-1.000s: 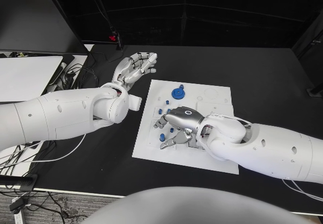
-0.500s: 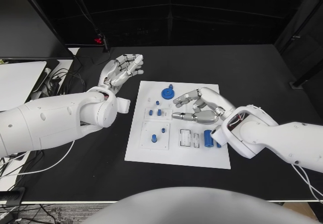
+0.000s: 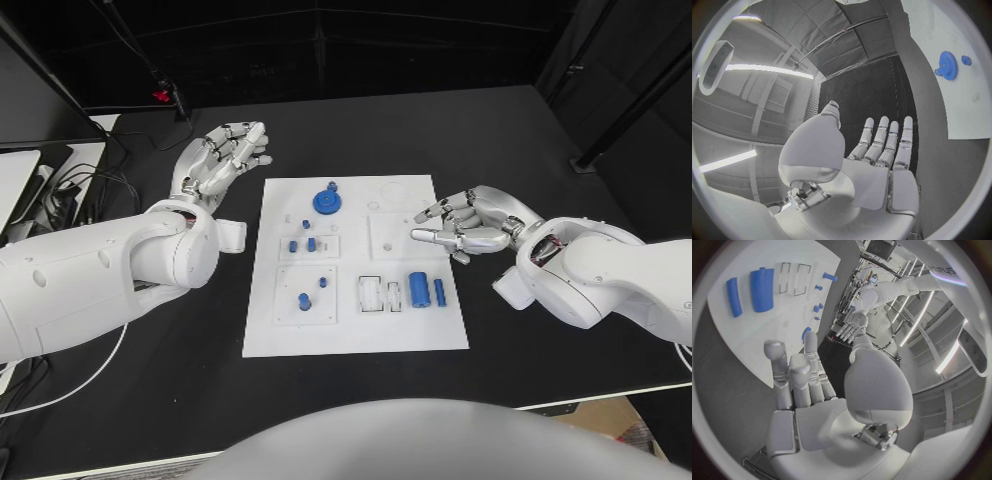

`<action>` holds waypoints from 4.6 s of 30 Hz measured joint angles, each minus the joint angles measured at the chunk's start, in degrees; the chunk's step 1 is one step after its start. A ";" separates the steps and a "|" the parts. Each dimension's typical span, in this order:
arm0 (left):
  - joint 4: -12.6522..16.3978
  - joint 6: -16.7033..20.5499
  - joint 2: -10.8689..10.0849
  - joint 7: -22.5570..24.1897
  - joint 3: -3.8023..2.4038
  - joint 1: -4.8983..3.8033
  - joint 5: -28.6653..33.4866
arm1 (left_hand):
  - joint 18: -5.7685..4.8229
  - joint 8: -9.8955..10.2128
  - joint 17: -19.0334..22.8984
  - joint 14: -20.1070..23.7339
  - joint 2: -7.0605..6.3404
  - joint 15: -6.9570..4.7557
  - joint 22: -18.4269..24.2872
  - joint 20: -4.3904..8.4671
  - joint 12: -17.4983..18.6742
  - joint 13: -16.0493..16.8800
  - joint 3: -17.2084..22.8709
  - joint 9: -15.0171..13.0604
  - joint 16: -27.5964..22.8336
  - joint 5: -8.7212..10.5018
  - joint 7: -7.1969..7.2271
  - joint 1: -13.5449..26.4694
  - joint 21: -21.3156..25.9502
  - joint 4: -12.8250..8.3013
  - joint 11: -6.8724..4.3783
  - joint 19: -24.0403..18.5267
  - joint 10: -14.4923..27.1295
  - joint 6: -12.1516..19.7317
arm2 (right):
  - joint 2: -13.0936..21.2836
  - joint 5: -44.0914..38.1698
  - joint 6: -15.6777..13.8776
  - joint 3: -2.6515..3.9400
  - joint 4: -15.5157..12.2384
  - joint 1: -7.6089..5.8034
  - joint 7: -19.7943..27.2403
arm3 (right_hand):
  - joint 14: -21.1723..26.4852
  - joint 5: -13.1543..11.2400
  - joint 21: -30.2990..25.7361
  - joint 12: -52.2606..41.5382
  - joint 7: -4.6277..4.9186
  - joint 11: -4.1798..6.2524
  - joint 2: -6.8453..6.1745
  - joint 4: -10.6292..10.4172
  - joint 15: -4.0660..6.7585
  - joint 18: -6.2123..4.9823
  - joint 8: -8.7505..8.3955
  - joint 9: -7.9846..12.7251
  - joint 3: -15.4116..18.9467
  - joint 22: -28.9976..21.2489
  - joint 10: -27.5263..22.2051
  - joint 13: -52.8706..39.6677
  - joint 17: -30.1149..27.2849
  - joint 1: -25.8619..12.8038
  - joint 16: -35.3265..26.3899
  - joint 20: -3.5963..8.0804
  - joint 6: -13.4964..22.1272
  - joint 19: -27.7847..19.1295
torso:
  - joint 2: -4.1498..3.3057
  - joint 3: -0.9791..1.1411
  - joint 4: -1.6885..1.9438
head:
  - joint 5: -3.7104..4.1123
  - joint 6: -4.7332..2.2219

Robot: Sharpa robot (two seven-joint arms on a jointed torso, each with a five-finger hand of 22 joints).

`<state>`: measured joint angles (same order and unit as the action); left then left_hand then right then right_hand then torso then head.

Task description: Assemble the parts on the task board

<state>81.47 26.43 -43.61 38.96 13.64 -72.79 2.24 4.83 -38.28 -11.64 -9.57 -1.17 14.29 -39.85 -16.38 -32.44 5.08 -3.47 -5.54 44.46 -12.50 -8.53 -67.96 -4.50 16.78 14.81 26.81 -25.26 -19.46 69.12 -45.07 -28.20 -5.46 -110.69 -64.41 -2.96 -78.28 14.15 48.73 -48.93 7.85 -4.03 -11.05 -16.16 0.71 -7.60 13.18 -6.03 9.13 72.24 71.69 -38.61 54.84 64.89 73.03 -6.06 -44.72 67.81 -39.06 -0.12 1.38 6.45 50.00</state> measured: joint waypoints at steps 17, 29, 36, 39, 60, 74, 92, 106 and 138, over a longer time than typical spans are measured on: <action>-0.47 0.30 0.31 0.00 0.00 0.03 0.41 | 0.00 0.00 0.09 0.00 0.00 0.00 0.00 0.00 -0.23 -0.05 0.00 0.05 0.04 0.00 0.00 0.00 0.00 0.00 0.00 0.00 0.00 0.00 | 3.63 -14.82 2.31 -2.68 -4.85 0.52 -15.42 | -5.76 1.55 41.08 -40.92 1.80 -1.62 3.89 -0.88 -2.87 7.23 18.80 -5.05 -2.17 2.71 12.44 -36.34 20.10 -0.39 16.83 -2.27 3.78 15.96 | 0.27 -0.46 -0.64 | 3.53 0.00; -0.47 0.29 0.04 0.00 0.00 0.04 0.50 | 0.00 0.00 0.24 0.00 0.22 0.00 0.00 0.00 -0.28 -0.11 0.00 0.11 0.23 0.00 0.00 -0.23 0.00 0.00 0.00 0.00 0.00 0.00 | 0.46 -25.02 2.45 -2.79 -5.64 1.52 -26.23 | -5.77 3.65 41.08 -40.92 0.15 -0.66 6.43 -0.65 -1.81 7.21 23.24 -7.18 -2.88 2.70 12.35 -36.33 20.09 -2.88 16.83 -1.20 -0.06 16.13 | 0.32 -0.60 -0.78 | 3.93 0.00; -0.49 0.27 -0.05 0.00 0.00 0.04 0.52 | 0.00 -0.18 0.29 0.00 0.22 0.00 0.00 0.00 -0.28 -0.10 0.00 0.11 0.23 0.00 0.00 -0.23 0.00 0.00 0.00 0.00 0.00 0.00 | -1.96 -29.11 3.38 -2.78 -5.53 2.03 -29.67 | -5.77 4.46 41.08 -40.92 0.15 -0.45 6.71 -0.65 -1.81 7.20 23.58 -7.41 -2.88 2.70 12.14 -36.33 20.09 -2.61 16.83 -1.20 -0.06 16.13 | 0.29 -0.58 -0.71 | 4.10 0.00; -0.49 0.26 -0.12 0.00 0.00 0.04 0.53 | 0.00 -0.23 0.30 0.00 0.22 0.00 0.00 0.00 -0.28 -0.10 0.00 0.11 0.23 0.00 0.00 -0.23 0.00 0.00 0.00 0.00 0.00 0.00 | -2.82 -30.71 3.93 -2.77 -5.18 2.36 -30.70 | -5.75 4.46 41.08 -40.92 0.04 -0.35 6.71 -0.65 -1.80 7.20 23.74 -7.57 -2.88 2.69 12.25 -36.33 20.09 -2.61 16.83 -1.20 -0.16 16.13 | 0.29 -0.57 -0.69 | 4.00 0.00; -0.30 0.06 -0.47 0.00 0.00 0.06 0.57 | 0.00 -0.22 0.35 0.00 0.44 0.00 0.14 0.00 -0.28 -0.15 0.00 0.16 0.23 0.00 0.00 -0.45 0.00 0.00 0.00 0.00 0.00 0.00 | -8.06 -37.61 8.73 -2.78 -1.43 3.17 -35.59 | -5.77 3.32 41.08 -40.92 -0.46 -0.05 8.21 -0.65 -1.40 7.19 24.53 -8.23 -2.88 2.68 12.14 -36.32 20.08 -3.50 16.83 -1.00 -0.67 16.33 | 0.29 -0.53 -0.66 | 3.40 0.00; -0.14 -0.09 -0.56 0.00 0.00 0.07 0.59 | 0.00 -0.22 0.42 0.00 0.44 0.00 0.22 0.00 -0.57 -0.20 0.00 0.16 0.44 -0.22 0.00 -0.45 0.00 0.00 0.00 0.00 0.00 0.00 | -11.27 -39.10 10.30 -2.72 1.30 3.38 -36.30 | -5.77 3.00 41.08 -40.92 -0.67 0.15 8.81 -0.65 -1.40 7.19 24.56 -8.44 -2.88 2.68 12.34 -36.32 20.07 -4.10 16.83 -0.81 -0.88 16.14 | 0.29 -0.57 -0.65 | 3.03 0.00; -0.03 -0.23 -0.60 0.00 0.00 0.09 0.60 | 0.00 -0.22 0.55 0.00 0.44 0.00 0.35 0.00 -0.56 -0.26 0.00 0.22 0.44 -0.22 0.00 -0.45 0.00 0.00 0.00 0.00 0.00 0.00 | -11.88 -36.96 8.85 -2.22 1.54 4.21 -35.22 | -5.74 3.52 41.08 -40.92 1.12 -0.50 11.61 1.63 -1.43 7.18 23.02 -11.80 -4.80 2.67 12.16 -36.32 20.07 6.45 16.83 -0.94 1.86 16.26 | 0.30 -0.58 -0.71 | 2.36 0.00; -0.12 -0.33 -0.63 0.00 0.00 0.20 0.61 | 0.00 -0.22 0.60 0.00 0.44 0.00 0.46 -0.20 -0.56 -0.26 0.00 0.27 0.44 -0.22 0.00 -0.45 0.00 0.00 0.00 -0.20 0.00 0.00 | -8.40 -20.72 -2.37 -2.77 -2.43 4.93 -27.09 | -5.76 7.93 41.08 -40.92 2.17 -0.69 13.08 4.40 -1.84 7.18 15.19 -2.80 -9.50 2.67 12.35 -36.31 20.06 14.05 16.83 -1.24 -0.28 16.13 | 0.33 -0.63 -0.76 | 2.14 0.01; -1.05 -0.53 0.45 0.00 0.00 0.26 0.63 | 0.00 -0.22 0.80 0.21 0.67 0.21 0.55 -0.20 -0.79 -0.39 0.00 0.37 0.89 -0.45 0.00 -0.68 0.00 0.00 0.00 -0.20 0.00 0.00 | -13.82 -4.78 -6.90 -2.57 -0.60 2.31 -20.62 | -5.77 4.77 41.08 -40.92 1.78 0.37 13.01 -0.16 -1.39 7.18 6.76 0.17 -7.90 2.67 12.33 -36.31 20.10 9.58 16.83 -1.01 -9.30 16.35 | 0.26 -0.70 -0.65 | -0.18 0.01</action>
<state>80.42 25.89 -43.16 38.97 13.64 -72.53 2.87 4.83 -38.50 -10.84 -9.36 -0.49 14.50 -39.30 -16.58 -33.23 4.69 -3.47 -5.16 45.35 -12.94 -8.53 -68.64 -4.50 16.78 14.81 26.61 -25.27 -19.46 55.30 -49.85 -35.10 -8.03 -111.29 -62.10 -23.58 -84.05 18.92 89.81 -89.85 9.63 -3.66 1.97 -16.33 -0.69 -0.42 19.94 -5.86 1.23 74.91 84.03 -74.92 74.95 74.47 89.86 -7.08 -54.01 84.16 -38.80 -0.82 0.73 6.27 50.01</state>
